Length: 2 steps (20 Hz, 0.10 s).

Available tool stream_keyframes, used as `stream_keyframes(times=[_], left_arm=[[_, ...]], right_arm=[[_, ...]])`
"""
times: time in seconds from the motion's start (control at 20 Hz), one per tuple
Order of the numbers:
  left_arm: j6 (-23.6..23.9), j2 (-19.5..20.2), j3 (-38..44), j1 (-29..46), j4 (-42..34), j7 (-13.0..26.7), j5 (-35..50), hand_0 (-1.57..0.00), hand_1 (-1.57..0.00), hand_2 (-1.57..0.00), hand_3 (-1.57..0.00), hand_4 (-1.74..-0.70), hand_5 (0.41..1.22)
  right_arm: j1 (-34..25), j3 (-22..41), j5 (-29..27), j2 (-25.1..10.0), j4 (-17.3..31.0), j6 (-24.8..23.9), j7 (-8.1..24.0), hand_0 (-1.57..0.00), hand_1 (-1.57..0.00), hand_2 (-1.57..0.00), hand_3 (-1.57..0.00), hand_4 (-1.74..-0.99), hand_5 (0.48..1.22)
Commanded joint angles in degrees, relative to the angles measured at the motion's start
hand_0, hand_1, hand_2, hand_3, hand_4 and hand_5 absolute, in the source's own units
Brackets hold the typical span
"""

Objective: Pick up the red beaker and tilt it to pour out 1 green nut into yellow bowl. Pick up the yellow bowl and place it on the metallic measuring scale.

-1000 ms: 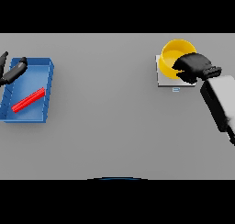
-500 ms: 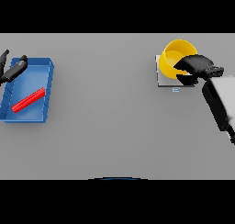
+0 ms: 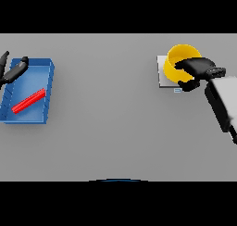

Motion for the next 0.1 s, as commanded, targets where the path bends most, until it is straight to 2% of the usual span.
stream_keyframes(times=[0.0, 0.05], left_arm=[[0.2, -0.1, -0.1, 0.1, -0.1, -0.3, -0.2, 0.00, 0.00, 0.00, 0.00, -0.72, 0.694], [0.3, -0.1, 0.0, 0.0, 0.2, -0.5, -0.3, 0.00, 0.00, 0.00, 0.00, -0.72, 0.693]], right_arm=[[0.4, -0.1, -0.3, -0.1, -0.7, 0.4, 0.1, -0.05, -0.08, -0.13, -0.30, -1.412, 0.771], [0.5, -0.2, -0.4, 0.2, -1.0, 0.6, 1.2, -0.04, -0.06, -0.10, -0.27, -1.410, 0.759]])
